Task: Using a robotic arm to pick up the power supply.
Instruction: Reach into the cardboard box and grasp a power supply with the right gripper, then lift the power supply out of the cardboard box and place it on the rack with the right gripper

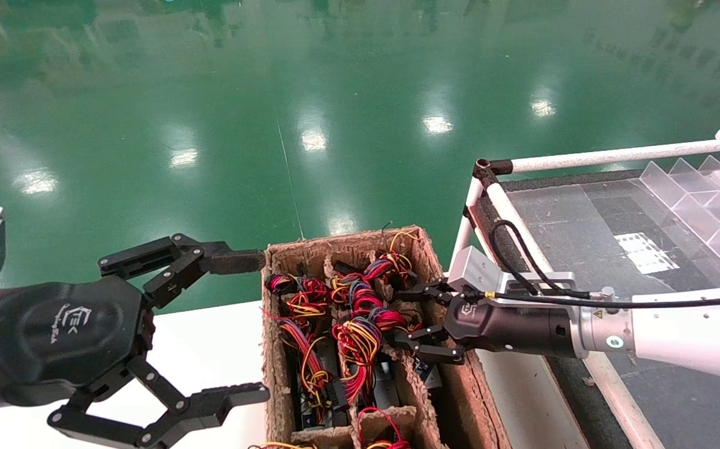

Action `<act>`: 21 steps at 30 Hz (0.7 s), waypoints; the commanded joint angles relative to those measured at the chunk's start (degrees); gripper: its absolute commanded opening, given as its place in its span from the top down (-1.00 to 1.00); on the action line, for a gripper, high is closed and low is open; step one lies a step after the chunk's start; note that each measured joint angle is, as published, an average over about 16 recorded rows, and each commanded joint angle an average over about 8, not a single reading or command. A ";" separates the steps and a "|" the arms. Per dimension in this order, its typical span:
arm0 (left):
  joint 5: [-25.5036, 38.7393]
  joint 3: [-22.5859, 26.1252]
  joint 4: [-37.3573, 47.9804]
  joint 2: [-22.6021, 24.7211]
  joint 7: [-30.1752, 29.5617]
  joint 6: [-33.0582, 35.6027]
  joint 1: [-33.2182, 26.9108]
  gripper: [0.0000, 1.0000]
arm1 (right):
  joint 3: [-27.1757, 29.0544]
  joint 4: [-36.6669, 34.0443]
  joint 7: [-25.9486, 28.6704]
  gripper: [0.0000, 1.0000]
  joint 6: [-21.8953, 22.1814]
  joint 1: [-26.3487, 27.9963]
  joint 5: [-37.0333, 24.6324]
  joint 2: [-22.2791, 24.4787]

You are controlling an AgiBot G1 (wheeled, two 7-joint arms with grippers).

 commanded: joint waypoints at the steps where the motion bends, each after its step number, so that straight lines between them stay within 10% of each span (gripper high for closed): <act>1: 0.00 0.00 0.00 0.00 0.00 0.00 0.00 -1.00 | 0.09 -0.19 -0.57 1.00 0.16 -0.19 0.11 -0.17; 21: -0.01 0.01 0.00 0.00 0.01 0.00 0.00 -1.00 | 1.50 1.01 -1.29 1.00 0.15 -1.78 2.42 0.53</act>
